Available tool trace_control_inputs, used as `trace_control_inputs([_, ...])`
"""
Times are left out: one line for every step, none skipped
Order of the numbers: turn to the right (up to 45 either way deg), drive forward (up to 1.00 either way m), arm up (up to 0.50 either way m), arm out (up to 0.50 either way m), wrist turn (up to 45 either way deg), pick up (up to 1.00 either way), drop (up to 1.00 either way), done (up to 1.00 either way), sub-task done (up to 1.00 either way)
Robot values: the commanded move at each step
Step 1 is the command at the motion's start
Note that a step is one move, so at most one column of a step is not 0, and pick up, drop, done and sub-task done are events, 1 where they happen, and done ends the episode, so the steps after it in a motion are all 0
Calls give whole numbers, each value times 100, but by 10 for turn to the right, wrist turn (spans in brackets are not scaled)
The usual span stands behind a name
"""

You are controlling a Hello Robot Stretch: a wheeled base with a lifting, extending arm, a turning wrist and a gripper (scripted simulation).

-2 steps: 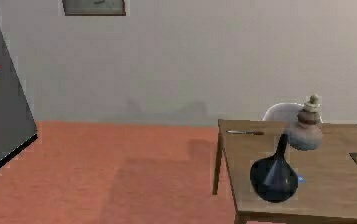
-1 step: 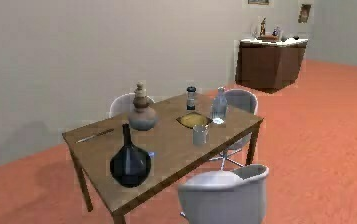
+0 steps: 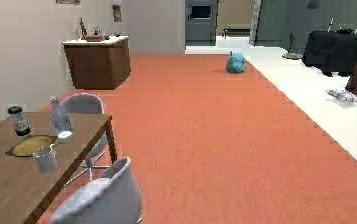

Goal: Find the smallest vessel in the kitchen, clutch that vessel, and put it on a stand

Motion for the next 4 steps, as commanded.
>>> trace_control_inputs([420,0,0,0,0,0,0,0,0])
trace_control_inputs([0,35,0,0,0,0,0,0,0])
trace_control_inputs([450,0,0,0,0,0,0,0,0])
trace_control_inputs([450,0,0,0,0,0,0,0,0])
